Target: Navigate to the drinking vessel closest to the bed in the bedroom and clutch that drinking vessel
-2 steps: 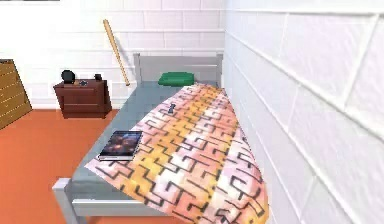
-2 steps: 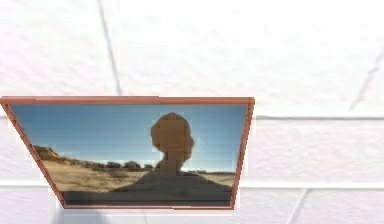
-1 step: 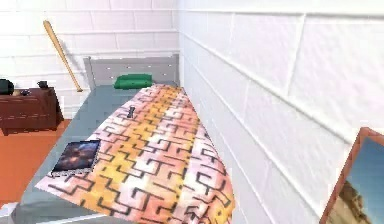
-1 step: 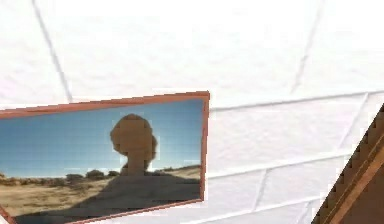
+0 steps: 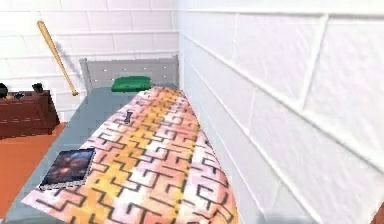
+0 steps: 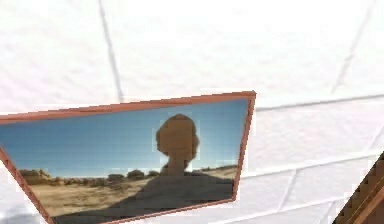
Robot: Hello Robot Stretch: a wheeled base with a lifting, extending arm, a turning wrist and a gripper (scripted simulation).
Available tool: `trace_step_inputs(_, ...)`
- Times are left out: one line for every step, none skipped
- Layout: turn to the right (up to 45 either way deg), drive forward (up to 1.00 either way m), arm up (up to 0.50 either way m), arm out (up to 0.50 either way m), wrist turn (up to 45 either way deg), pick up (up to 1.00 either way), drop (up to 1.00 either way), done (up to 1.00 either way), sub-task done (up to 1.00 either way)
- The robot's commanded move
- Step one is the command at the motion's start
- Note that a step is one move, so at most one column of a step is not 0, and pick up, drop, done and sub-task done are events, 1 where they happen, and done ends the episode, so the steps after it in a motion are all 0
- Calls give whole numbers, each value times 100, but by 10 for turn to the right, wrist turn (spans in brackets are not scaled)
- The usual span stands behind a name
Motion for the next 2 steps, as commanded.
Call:
trace_step_inputs(-450, 0, 0, 0, 0, 0, 0, 0, 0)
trace_step_inputs(-450, 0, 0, 0, 0, 0, 0, 0, 0)
